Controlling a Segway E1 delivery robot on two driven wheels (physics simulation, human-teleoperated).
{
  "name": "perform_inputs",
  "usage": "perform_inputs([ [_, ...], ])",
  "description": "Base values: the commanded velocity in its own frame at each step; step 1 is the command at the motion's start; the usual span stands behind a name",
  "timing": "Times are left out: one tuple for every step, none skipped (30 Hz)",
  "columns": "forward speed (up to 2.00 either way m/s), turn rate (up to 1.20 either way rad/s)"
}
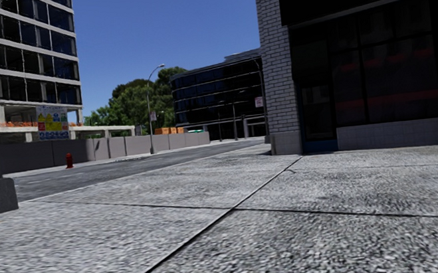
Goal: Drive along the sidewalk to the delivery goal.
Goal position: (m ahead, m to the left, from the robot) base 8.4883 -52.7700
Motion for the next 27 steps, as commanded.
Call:
perform_inputs([
  [1.08,-0.6],
  [1.08,-0.6],
  [1.08,-0.6],
  [1.08,-0.6],
  [1.08,-0.6],
  [1.08,-0.6],
  [1.08,-0.6],
  [1.08,-0.6],
  [1.08,-0.6],
  [1.08,-0.6],
  [1.08,-0.6],
  [1.08,-0.6],
  [1.08,-0.6],
  [1.08,-0.6],
  [1.08,-0.6],
  [1.08,-0.6],
  [1.08,-0.6],
  [1.08,-0.6],
  [1.08,-0.6],
  [1.08,-0.6],
  [1.07,-0.6],
  [1.07,-0.6],
  [1.07,-0.6],
  [1.07,-0.6],
  [1.07,-0.6],
  [1.07,-0.6],
  [1.07,-0.6],
])
